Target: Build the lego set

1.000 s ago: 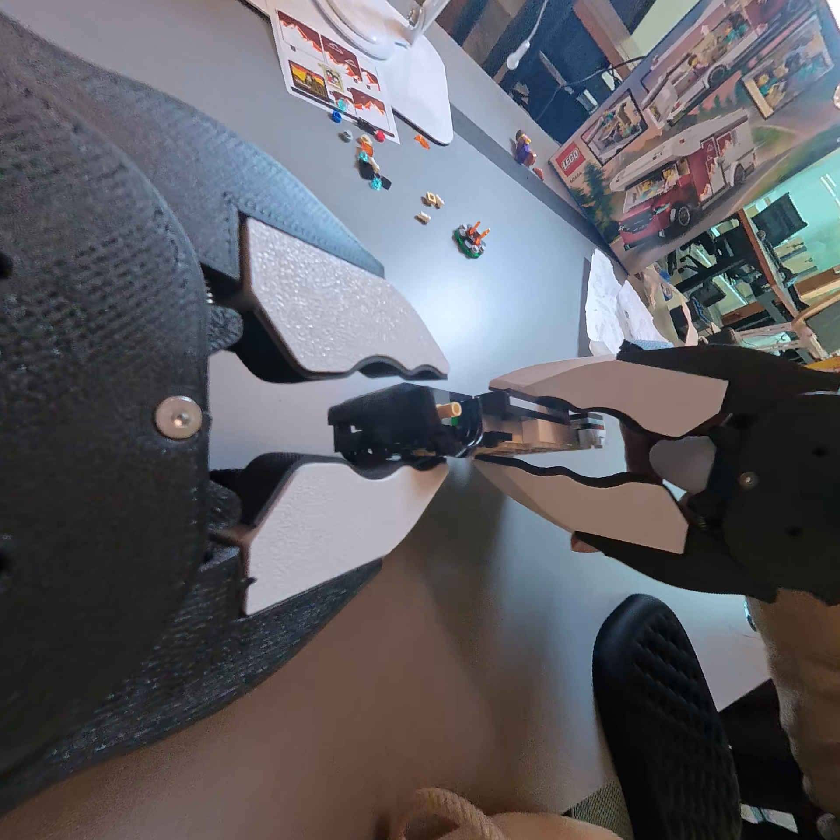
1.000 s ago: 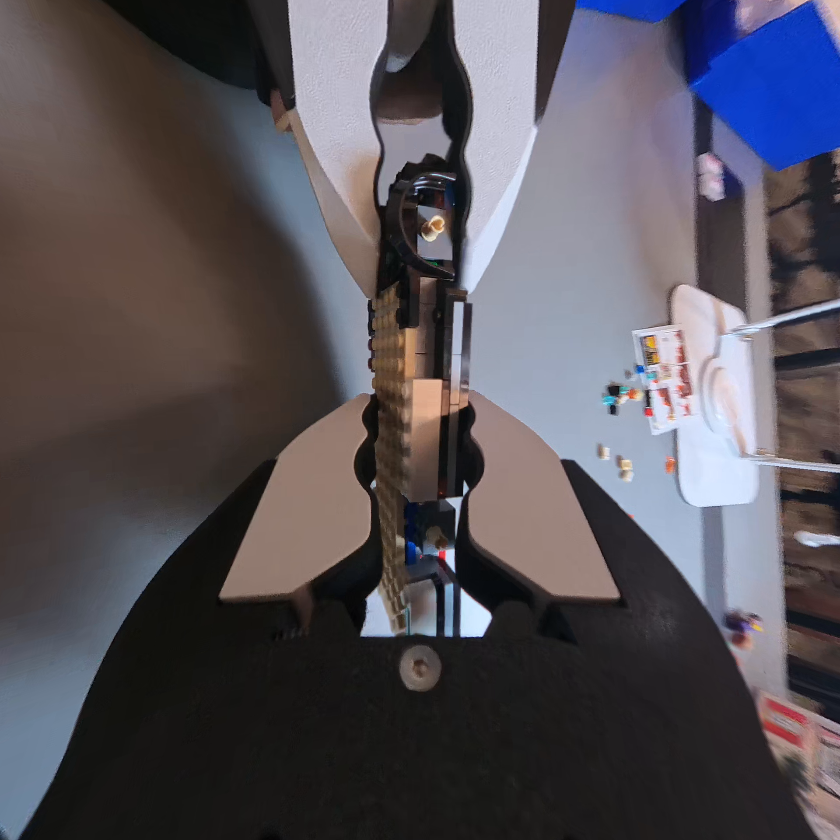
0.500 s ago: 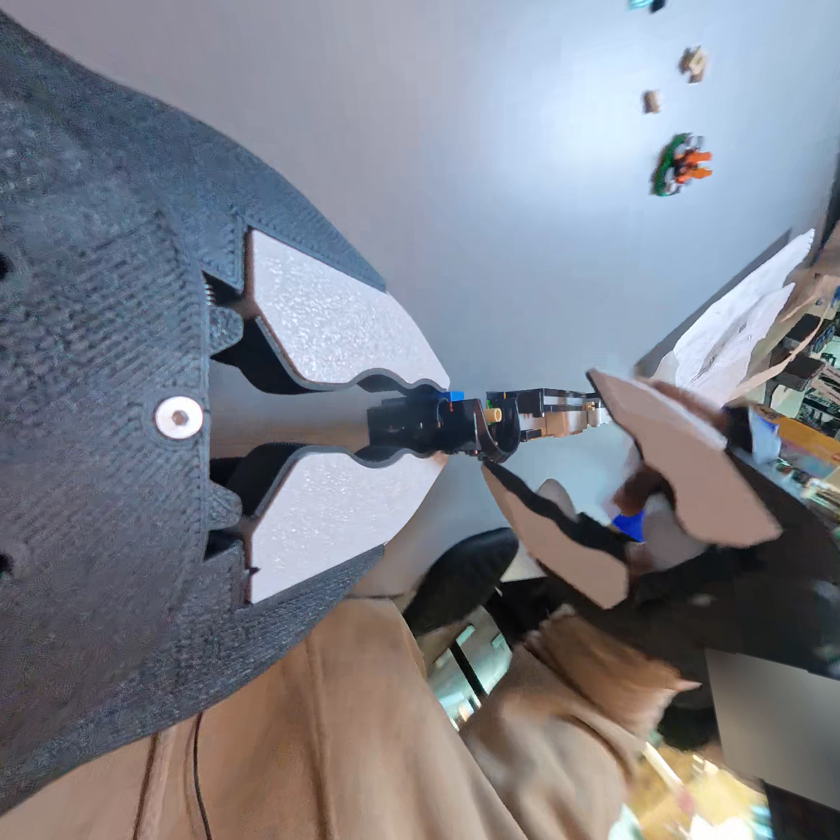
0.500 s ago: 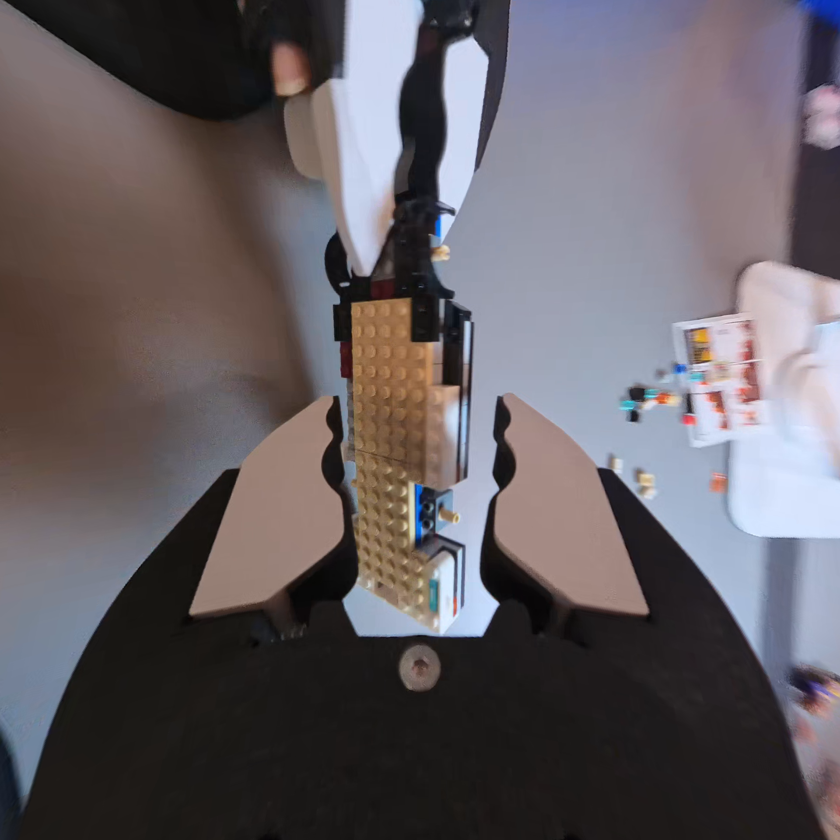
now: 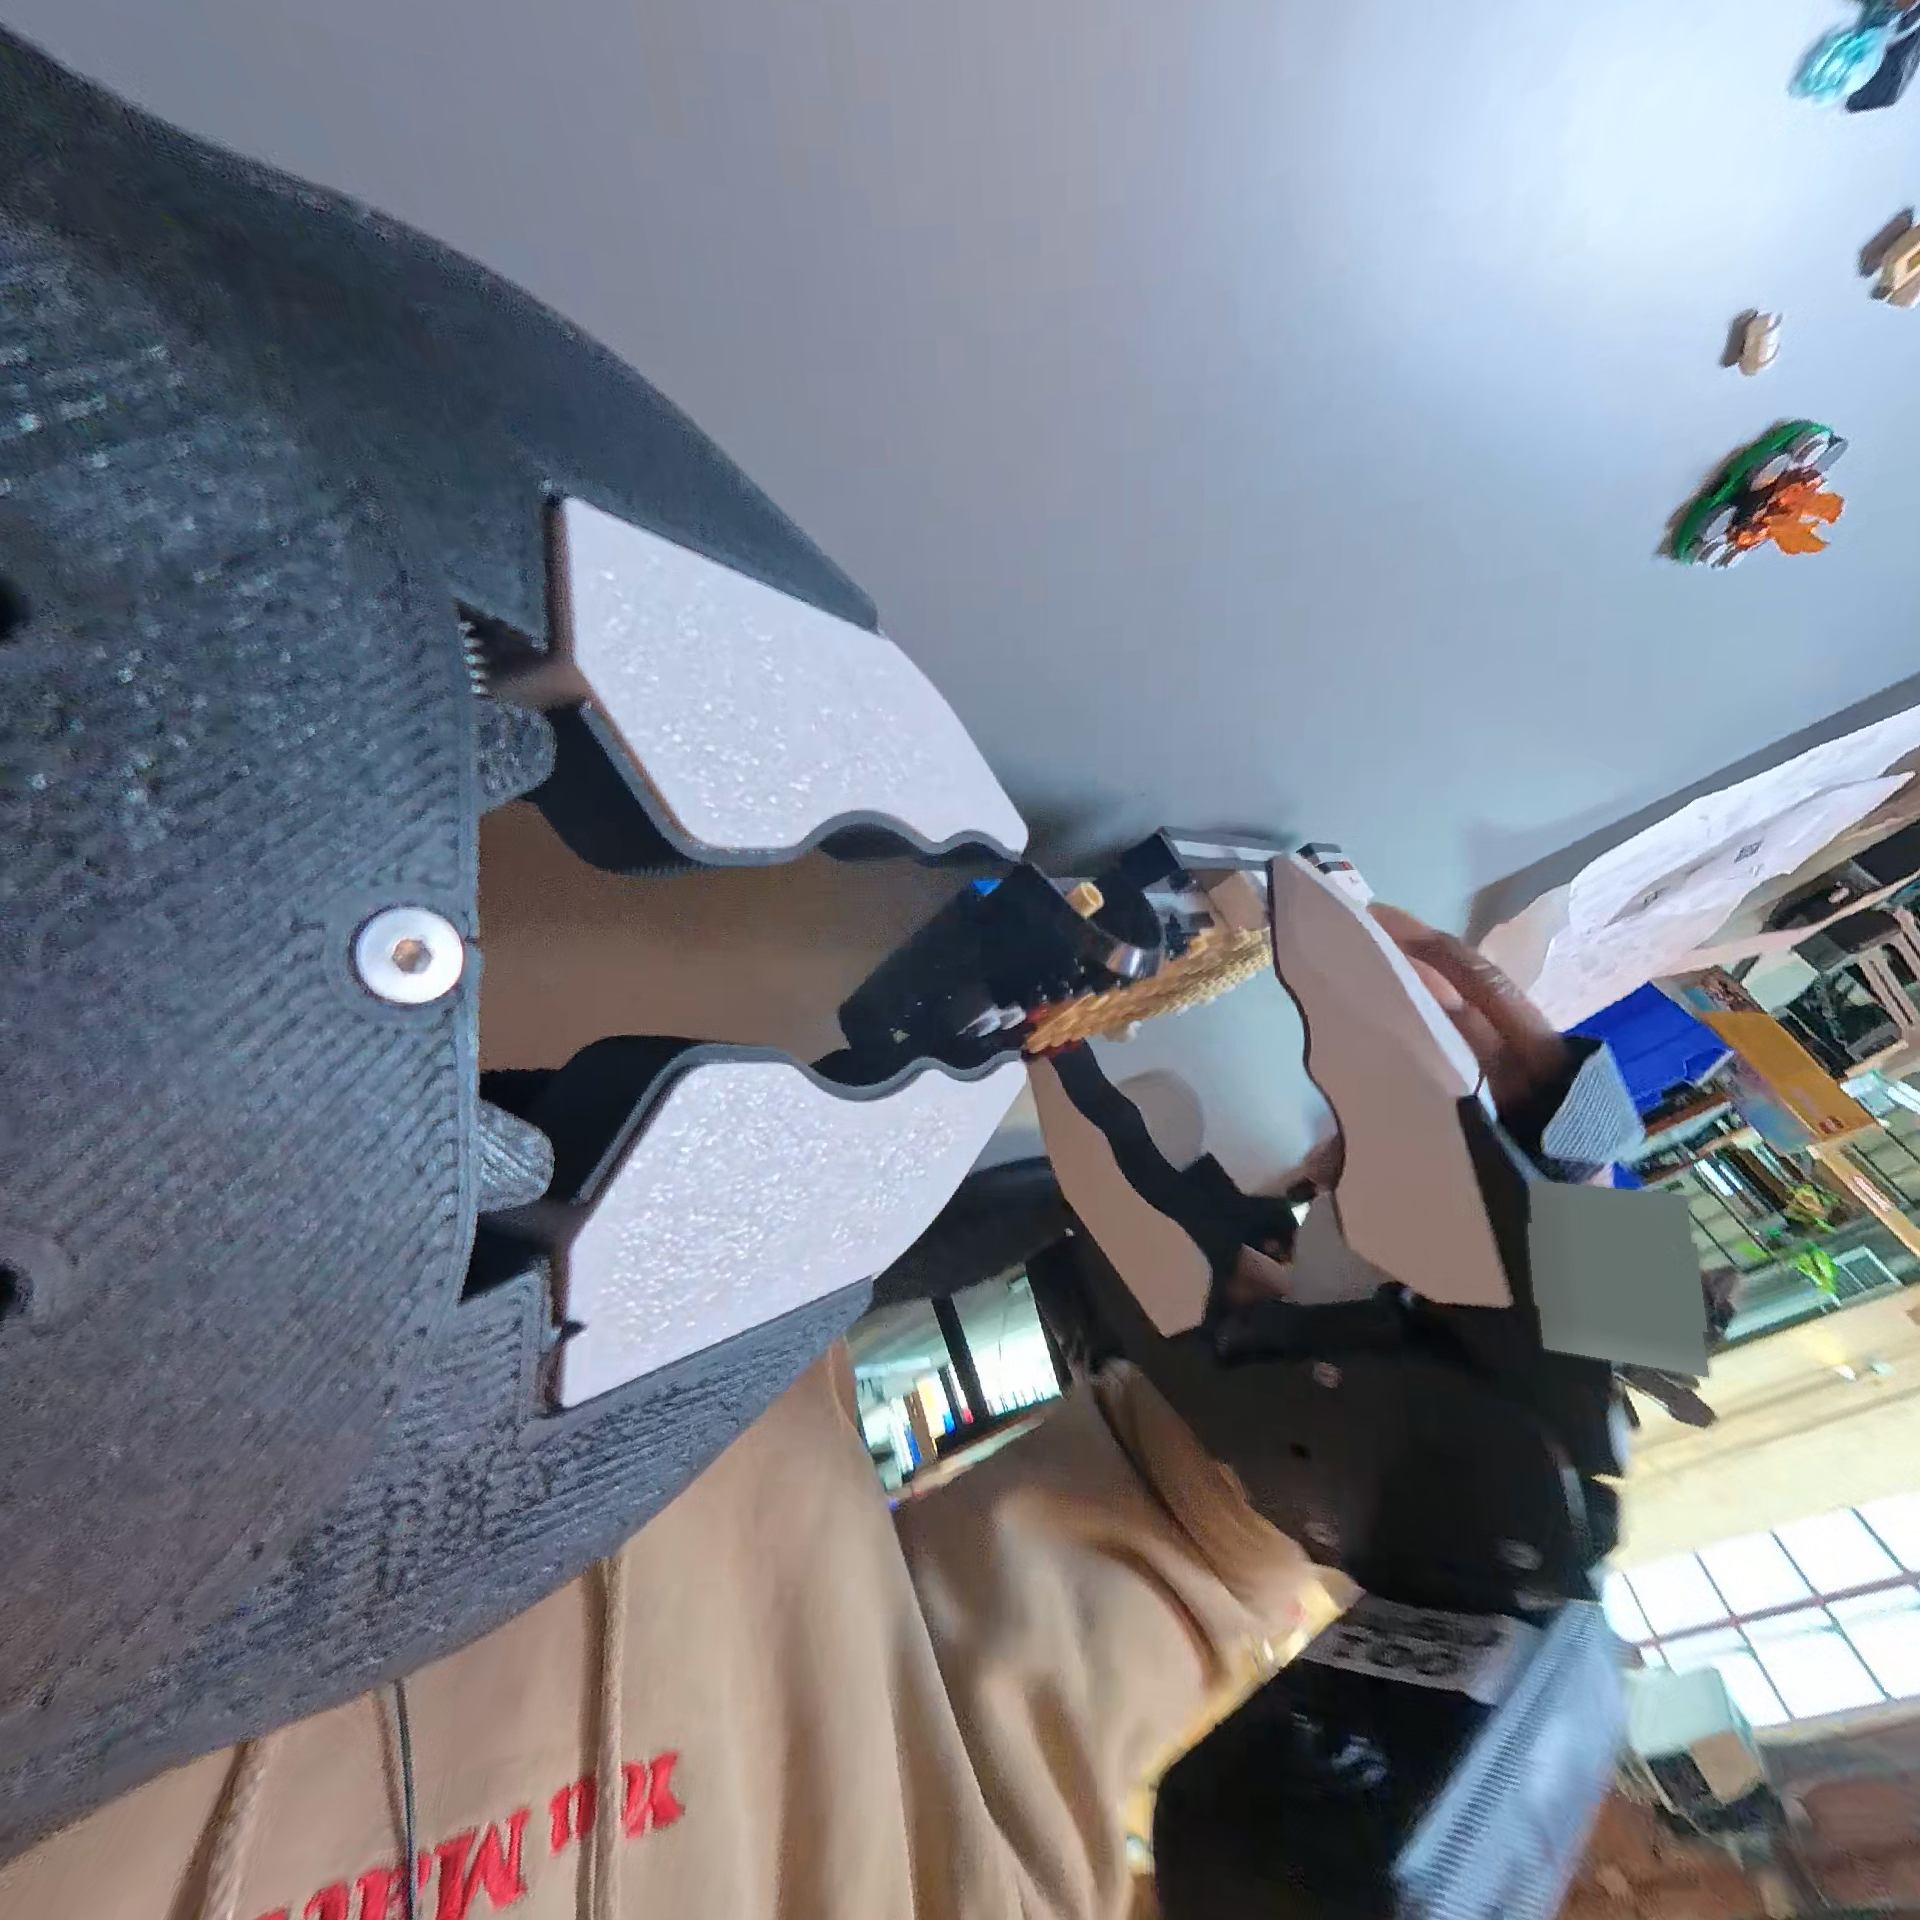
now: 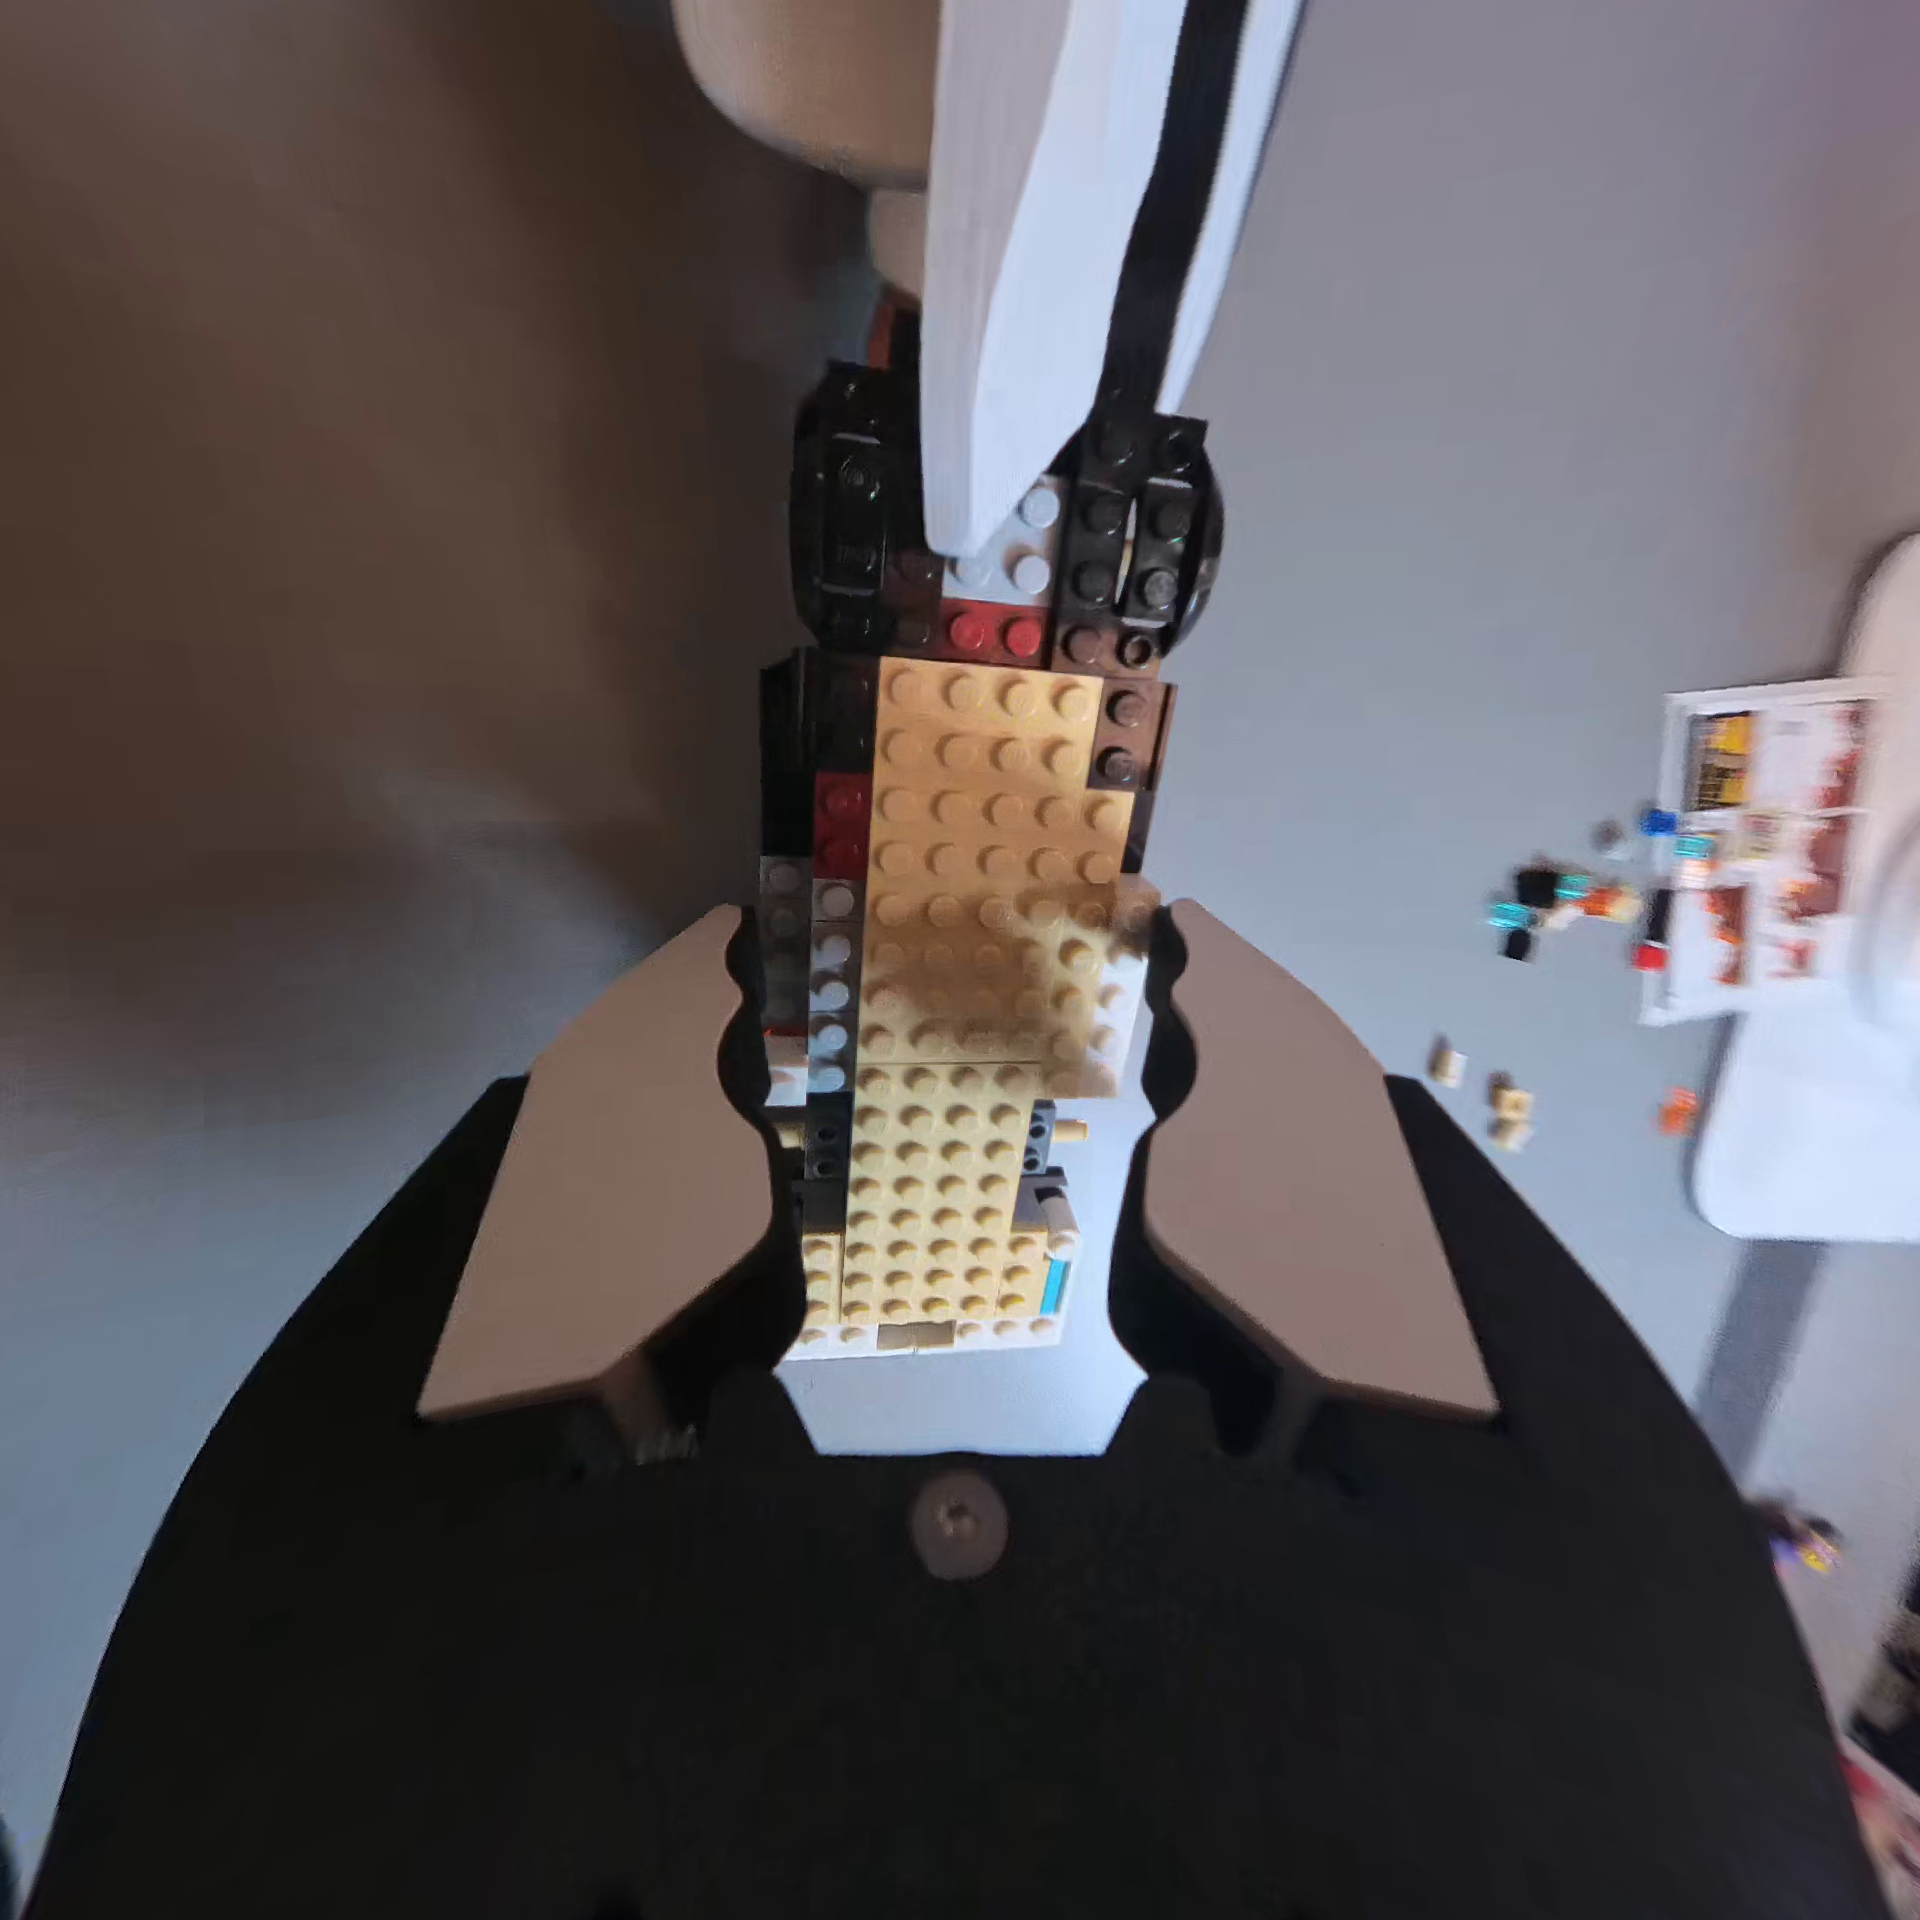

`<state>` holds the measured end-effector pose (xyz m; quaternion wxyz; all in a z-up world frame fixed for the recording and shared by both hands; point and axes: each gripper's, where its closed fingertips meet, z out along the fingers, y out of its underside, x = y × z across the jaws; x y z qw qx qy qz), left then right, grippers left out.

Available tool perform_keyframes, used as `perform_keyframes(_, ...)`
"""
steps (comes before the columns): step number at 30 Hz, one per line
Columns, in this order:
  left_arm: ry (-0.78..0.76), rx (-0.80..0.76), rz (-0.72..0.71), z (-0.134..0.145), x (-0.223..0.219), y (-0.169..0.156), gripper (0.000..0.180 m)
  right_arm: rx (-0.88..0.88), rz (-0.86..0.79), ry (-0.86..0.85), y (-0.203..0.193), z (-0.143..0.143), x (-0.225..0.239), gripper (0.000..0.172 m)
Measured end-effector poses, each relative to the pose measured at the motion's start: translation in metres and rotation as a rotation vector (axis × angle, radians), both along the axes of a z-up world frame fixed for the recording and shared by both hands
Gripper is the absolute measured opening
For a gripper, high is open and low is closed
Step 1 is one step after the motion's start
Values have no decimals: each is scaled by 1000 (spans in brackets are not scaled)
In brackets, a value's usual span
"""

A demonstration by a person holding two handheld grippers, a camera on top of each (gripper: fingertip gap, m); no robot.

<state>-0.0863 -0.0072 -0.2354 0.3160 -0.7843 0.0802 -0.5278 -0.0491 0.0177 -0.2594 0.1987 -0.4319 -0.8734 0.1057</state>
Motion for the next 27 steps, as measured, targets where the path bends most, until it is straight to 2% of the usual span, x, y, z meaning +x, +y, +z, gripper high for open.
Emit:
perform_keyframes(4, 217, 67, 0, -14, -12, -2, 43, -114, 81, -174, -2, -9, 2, 71)
perform_keyframes(7, 408, 171, 24, -20, -28, 1, 49, -37, 139, -276, 10, -18, 7, 71)
perform_keyframes(10, 442, 259, 55, -12, -35, 6, 48, 4, 184, -337, 17, -24, 11, 71)
perform_keyframes(14, 472, 406, 92, 0, -40, 10, 37, 40, 177, -299, 20, -20, 9, 70)
perform_keyframes(17, 516, 524, 170, 15, -50, 15, 30, -35, 78, -96, 19, 9, 4, 70)
perform_keyframes(21, 531, 616, 280, 30, -64, 20, 13, -129, -132, 278, 28, 56, 9, 65)
perform_keyframes(23, 536, 661, 336, 37, -71, 22, 0, -153, -249, 485, 37, 76, 17, 58)
perform_keyframes(27, 563, 703, 469, 47, -91, 30, 0, -144, -466, 841, 59, 103, 38, 34)
